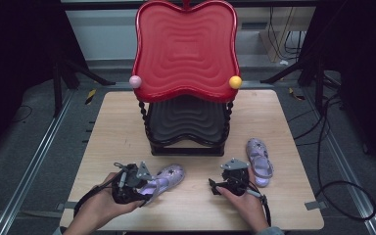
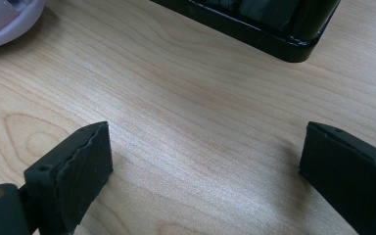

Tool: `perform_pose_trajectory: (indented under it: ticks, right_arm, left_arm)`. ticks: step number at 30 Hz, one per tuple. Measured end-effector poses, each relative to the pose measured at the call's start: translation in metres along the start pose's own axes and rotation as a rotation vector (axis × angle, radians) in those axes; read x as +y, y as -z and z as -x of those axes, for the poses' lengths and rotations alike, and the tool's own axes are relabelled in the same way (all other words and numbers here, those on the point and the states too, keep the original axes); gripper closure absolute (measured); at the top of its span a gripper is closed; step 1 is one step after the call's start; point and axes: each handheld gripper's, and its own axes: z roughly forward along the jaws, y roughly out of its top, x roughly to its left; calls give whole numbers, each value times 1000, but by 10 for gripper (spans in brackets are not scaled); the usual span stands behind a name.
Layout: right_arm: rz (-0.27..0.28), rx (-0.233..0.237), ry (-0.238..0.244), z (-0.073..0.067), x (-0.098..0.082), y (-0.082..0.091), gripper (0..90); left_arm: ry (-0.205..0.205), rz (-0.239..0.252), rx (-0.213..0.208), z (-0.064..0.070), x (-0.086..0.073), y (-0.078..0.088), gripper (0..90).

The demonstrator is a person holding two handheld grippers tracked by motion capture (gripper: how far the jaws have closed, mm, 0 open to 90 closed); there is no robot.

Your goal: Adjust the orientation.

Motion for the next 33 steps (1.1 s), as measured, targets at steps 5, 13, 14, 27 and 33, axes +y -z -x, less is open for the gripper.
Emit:
perform_pose_trajectory:
  ticks: [5, 13, 14, 27, 33]
  right_arm:
    - [0, 0, -1, 0, 0, 0, 56]
    - [0, 0, 0, 0, 0, 0, 56]
    - [0, 0, -1, 0, 0, 0, 56]
    - [0, 0, 0, 0, 0, 0, 56]
    - [0, 0, 0, 0, 0, 0, 56]
  left_arm:
    - [-9, -54, -21, 1, 6, -24, 567]
    - [4, -93, -39, -2, 8, -48, 669]
    - [7, -93, -41, -2, 8, -49, 680]
    - [22, -117, -66, -6, 7, -60, 814]
    - [36, -91, -109, -13, 3, -59, 855]
